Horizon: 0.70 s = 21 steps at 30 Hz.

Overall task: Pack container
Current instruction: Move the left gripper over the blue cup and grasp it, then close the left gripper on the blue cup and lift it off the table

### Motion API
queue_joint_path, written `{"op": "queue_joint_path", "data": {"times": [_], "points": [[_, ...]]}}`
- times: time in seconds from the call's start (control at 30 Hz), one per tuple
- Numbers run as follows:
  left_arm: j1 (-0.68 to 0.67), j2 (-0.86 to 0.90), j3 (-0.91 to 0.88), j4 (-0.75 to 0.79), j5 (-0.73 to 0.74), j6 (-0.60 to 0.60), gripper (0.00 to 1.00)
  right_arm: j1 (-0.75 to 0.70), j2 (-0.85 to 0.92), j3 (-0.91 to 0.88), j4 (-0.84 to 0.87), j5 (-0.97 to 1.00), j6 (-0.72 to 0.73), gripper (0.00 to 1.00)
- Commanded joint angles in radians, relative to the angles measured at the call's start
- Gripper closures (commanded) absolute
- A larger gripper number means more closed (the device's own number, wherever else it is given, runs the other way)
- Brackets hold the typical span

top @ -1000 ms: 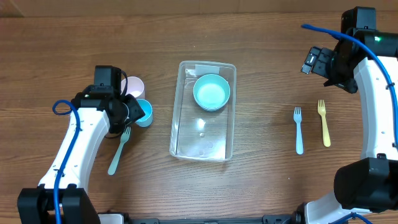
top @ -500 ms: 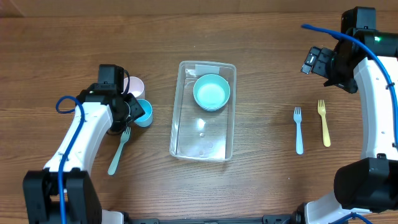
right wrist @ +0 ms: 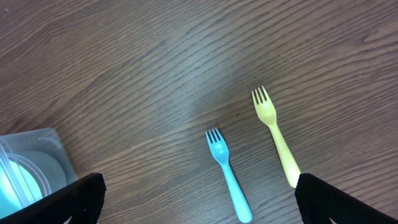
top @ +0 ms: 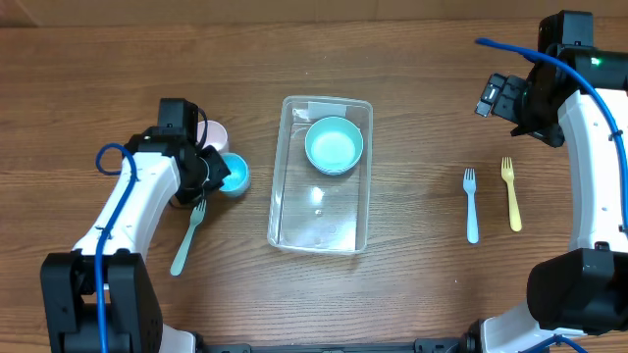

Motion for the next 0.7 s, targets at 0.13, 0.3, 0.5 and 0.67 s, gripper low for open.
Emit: {"op": "queue_joint_path", "data": {"times": [0.13,0.3,0.5,0.67], "points": [[-0.003,-0.047,0.126,-0.099,0.017,0.025,0.94,0.000,-0.023,0.021,0.005,0.007,0.004,0.00],[-0.089,-0.068,0.303,-0.225,0.014,0.050,0.93,0.000,-0.023,0.021,0.005,0.007,0.004,0.00],[-0.283,-0.068,0.541,-0.342,-0.022,0.053,0.89,0.000,-0.023,0.021,0.005,0.007,0.004,0.00],[-0.385,-0.067,0.577,-0.378,-0.034,0.046,0.87,0.000,-0.023,0.021,0.005,0.007,0.004,0.00]]}}
